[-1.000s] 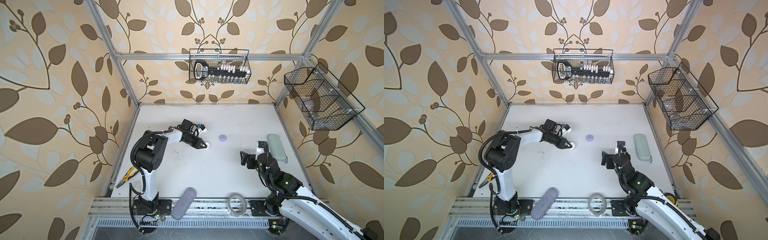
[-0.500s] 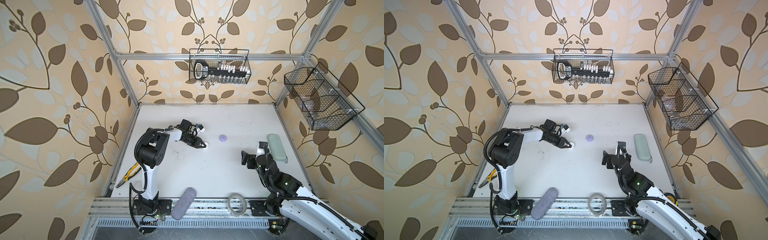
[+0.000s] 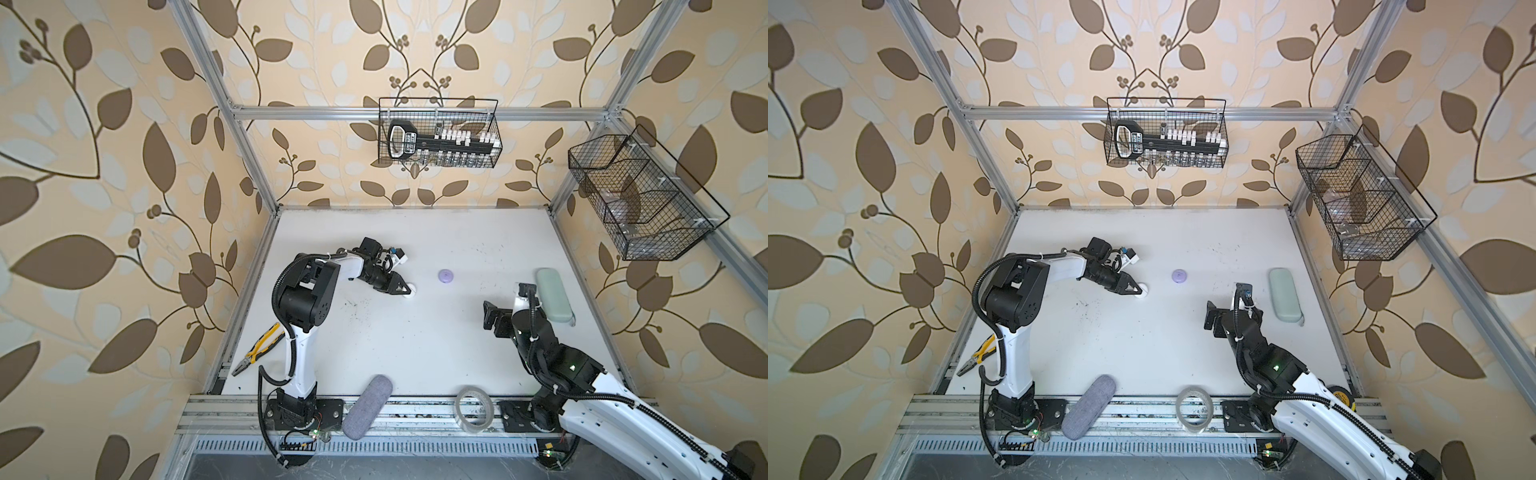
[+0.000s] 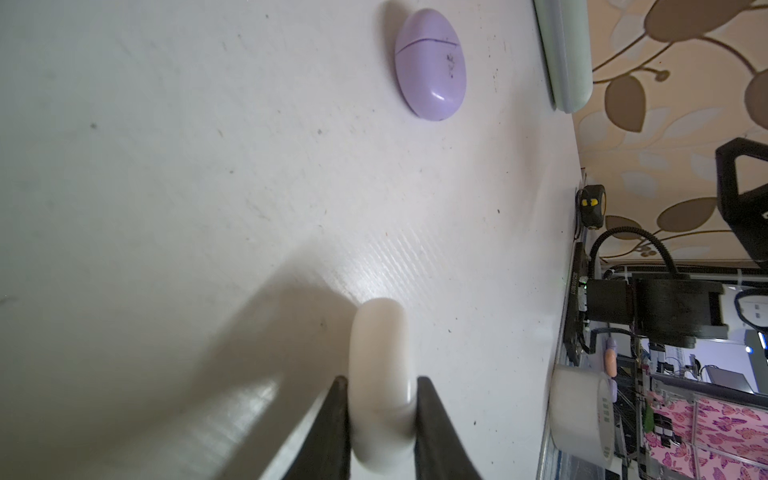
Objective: Insert the wireless bluetooth earbuds into the charging case
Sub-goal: 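Lower the closed white case onto the table and open the left gripper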
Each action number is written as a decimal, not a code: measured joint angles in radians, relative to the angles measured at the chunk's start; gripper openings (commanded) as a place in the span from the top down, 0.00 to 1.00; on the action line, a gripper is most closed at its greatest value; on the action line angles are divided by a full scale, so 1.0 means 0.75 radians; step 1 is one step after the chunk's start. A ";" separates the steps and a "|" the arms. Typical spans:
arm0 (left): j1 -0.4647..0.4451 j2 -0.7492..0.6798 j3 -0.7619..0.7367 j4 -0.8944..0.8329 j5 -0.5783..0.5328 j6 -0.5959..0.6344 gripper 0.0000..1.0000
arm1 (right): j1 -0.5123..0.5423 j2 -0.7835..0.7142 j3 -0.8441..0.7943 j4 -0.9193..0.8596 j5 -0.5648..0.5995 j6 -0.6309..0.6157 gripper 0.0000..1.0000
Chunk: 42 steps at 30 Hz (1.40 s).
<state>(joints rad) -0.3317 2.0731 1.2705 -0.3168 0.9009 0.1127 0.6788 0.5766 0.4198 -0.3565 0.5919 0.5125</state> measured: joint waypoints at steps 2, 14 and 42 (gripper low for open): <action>0.000 0.006 0.010 -0.014 0.004 0.010 0.63 | 0.001 0.000 0.000 0.000 0.001 0.000 0.00; 0.000 0.023 0.036 -0.048 0.007 0.020 0.51 | 0.006 0.000 0.000 0.000 0.005 0.000 0.00; 0.000 -0.203 -0.079 -0.010 -0.422 0.061 0.53 | 0.009 0.010 0.000 0.000 0.010 0.000 0.00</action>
<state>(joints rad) -0.3317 1.9209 1.2110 -0.3241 0.5846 0.1585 0.6853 0.5838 0.4198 -0.3565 0.5995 0.5125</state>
